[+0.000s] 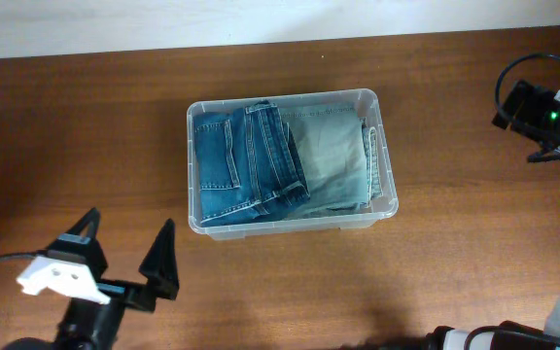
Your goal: Pack container
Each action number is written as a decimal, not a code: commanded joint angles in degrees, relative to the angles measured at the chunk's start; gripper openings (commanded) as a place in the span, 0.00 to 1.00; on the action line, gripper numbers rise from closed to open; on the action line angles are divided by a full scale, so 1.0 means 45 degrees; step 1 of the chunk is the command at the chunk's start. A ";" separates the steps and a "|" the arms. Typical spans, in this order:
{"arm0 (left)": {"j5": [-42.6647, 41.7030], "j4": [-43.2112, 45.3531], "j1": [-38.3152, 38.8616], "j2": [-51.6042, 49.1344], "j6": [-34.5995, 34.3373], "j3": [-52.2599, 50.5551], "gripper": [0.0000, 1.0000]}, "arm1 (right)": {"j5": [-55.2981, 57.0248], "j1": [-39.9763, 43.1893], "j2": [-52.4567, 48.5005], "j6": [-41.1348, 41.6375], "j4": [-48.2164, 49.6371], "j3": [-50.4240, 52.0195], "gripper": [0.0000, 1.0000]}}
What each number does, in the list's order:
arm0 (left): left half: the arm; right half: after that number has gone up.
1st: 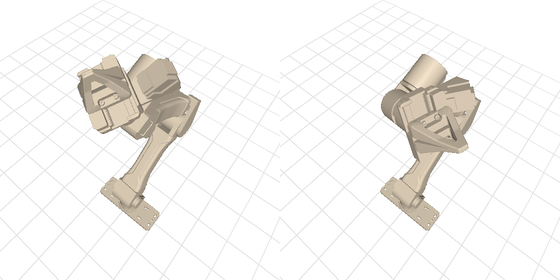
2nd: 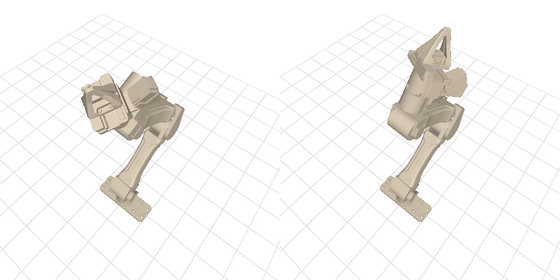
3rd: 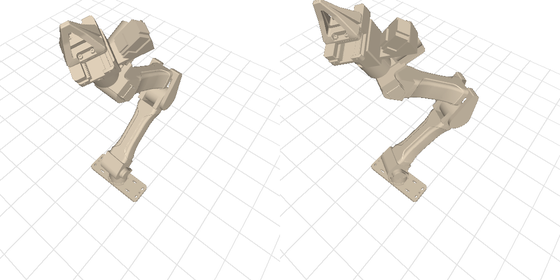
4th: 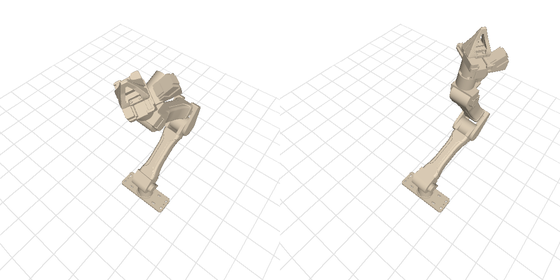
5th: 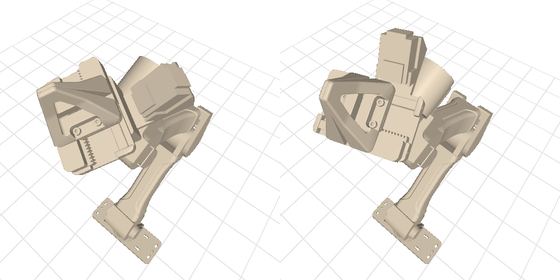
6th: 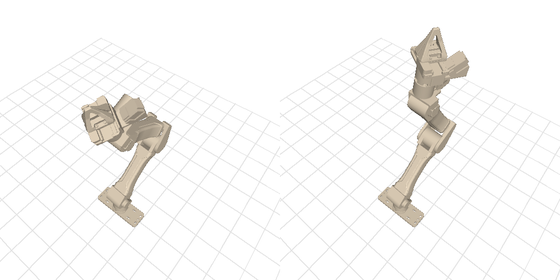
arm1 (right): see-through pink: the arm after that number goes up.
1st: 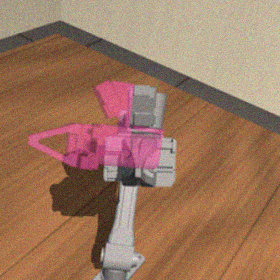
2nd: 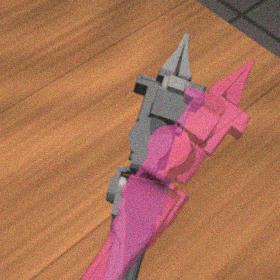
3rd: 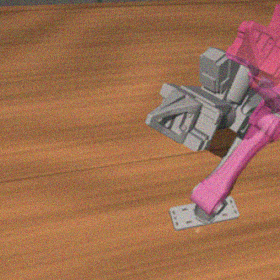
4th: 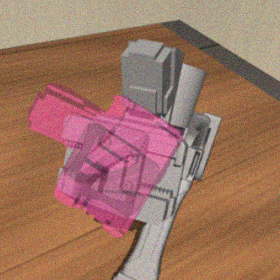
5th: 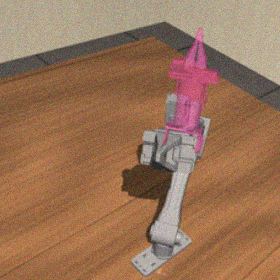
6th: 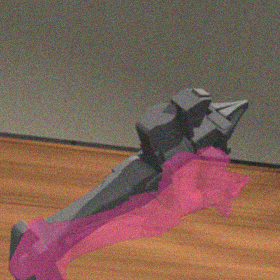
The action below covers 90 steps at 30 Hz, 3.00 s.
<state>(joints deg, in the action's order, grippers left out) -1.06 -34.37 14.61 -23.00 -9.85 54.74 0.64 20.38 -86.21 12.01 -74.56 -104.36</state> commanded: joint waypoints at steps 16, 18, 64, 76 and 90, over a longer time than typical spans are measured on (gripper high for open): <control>-0.0583 0.6436 -0.1307 0.3458 0.0223 -0.8150 1.00 | 0.0107 0.0063 -0.0010 0.0053 0.0034 -0.0015 0.99; -0.0588 0.6499 -0.1467 0.3764 0.0437 -0.8582 0.99 | 0.0107 0.0063 -0.0005 0.0053 0.0039 -0.0015 0.98; 0.0189 0.6591 -0.1724 0.5037 0.2108 -1.2055 1.00 | 0.0107 0.0063 -0.0010 0.0053 0.0039 -0.0015 0.98; 0.0189 0.6591 -0.1724 0.5037 0.2108 -1.2055 1.00 | 0.0107 0.0063 -0.0005 0.0053 0.0039 -0.0015 0.99; 0.0189 0.6591 -0.1724 0.5037 0.2108 -1.2055 1.00 | 0.0107 0.0063 -0.0073 0.0053 0.0034 -0.0015 0.99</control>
<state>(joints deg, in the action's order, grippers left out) -1.02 -4.71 7.14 -0.93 -1.23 0.97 0.64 20.38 -86.21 12.03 -74.56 -104.36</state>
